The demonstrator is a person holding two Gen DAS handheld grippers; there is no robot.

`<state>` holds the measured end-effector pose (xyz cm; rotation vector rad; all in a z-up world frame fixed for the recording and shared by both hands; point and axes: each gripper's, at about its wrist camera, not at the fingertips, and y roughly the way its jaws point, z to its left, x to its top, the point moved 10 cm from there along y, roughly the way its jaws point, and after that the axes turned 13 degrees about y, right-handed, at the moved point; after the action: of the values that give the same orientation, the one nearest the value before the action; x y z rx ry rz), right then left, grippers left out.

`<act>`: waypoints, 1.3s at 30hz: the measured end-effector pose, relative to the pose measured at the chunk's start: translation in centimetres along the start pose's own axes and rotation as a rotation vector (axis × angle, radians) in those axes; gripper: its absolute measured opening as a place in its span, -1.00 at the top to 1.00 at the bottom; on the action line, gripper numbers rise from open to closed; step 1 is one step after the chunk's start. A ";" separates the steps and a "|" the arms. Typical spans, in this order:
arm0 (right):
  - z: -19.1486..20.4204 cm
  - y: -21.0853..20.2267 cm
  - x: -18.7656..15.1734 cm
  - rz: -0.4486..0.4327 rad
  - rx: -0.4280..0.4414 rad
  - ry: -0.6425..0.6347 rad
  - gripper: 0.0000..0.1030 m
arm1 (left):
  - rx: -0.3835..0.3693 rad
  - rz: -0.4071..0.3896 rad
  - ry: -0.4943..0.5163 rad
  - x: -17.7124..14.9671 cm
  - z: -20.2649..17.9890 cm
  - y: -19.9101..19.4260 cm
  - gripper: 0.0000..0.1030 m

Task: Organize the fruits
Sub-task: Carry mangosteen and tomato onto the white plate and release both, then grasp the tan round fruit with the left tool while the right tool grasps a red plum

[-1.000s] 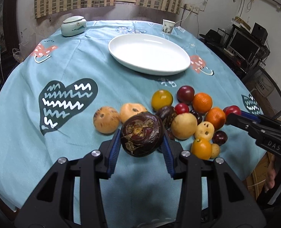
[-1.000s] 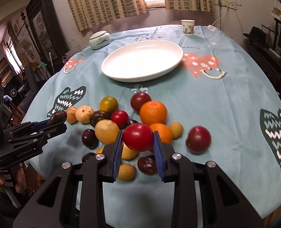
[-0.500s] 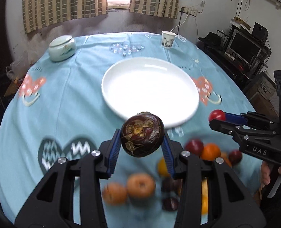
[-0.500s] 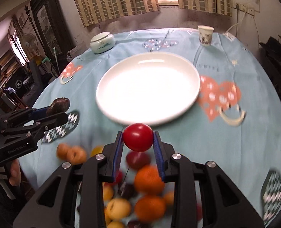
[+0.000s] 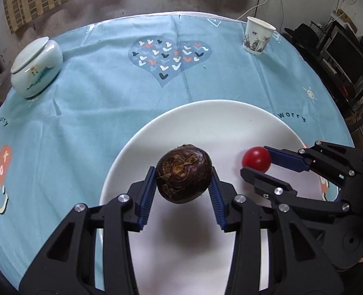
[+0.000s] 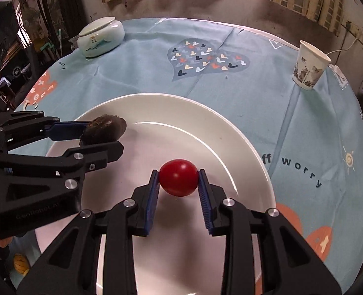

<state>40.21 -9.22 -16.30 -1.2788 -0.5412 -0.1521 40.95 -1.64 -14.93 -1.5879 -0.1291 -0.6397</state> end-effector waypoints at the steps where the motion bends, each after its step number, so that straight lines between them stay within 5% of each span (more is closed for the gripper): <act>1: 0.0 0.3 0.2 0.000 -0.002 -0.006 0.38 | 0.000 0.002 0.001 0.1 0.0 0.3 0.17; 3: -0.2 0.7 0.5 0.001 -0.005 -0.014 0.37 | -0.002 0.005 -0.003 0.5 0.2 0.4 0.13; 4: -0.3 0.7 0.6 0.001 -0.011 -0.014 0.27 | -0.004 -0.002 -0.010 0.7 0.3 0.1 -0.11; 6: -0.6 0.0 0.5 -0.013 -0.023 -0.008 -0.22 | -0.002 -0.039 -0.016 0.9 0.4 -1.4 -0.52; 11: -0.5 -5.1 -0.2 -0.091 -0.077 -0.023 -0.38 | 0.024 -0.133 -0.012 0.2 0.2 -7.2 -0.66; 12: -0.5 -6.3 -0.9 -0.093 -0.101 -0.019 -0.47 | 0.023 -0.147 -0.011 -0.5 -0.1 -8.4 -0.74; 13: -0.5 -7.6 -1.9 -0.093 -0.131 -0.020 -0.82 | 0.039 -0.164 -0.008 -1.5 -0.3 -9.8 -0.82; 14: -0.3 -8.6 -2.8 -0.087 -0.157 -0.026 -0.97 | 0.060 -0.182 -0.006 -2.6 -0.4 -11.1 -0.83; 20: 2.5 -14.8 -13.9 -0.112 -0.176 -0.075 -0.97 | 0.123 -0.272 -0.031 -12.0 -1.8 -17.0 -0.93; 24: 2.8 -19.3 -20.5 -0.208 -0.113 0.044 -0.97 | 0.156 -0.267 -0.073 -18.8 -2.2 -18.4 -0.93; 27: 0.7 -21.0 -25.0 -0.248 -0.148 0.149 -0.97 | 0.179 -0.243 -0.105 -23.6 -2.0 -18.1 -0.93; 30: -1.7 -20.7 -28.5 -0.218 -0.173 0.274 -0.97 | 0.166 -0.176 -0.125 -27.5 -2.0 -16.7 -0.93; 39: -5.5 -18.9 -30.0 -0.219 -0.286 0.353 -0.91 | 0.186 -0.151 -0.089 -30.6 -2.9 -16.5 -0.93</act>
<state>8.34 -25.59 -14.83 -1.4272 -0.3605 -0.6445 7.12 6.78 -14.75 -1.4354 -0.3676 -0.6550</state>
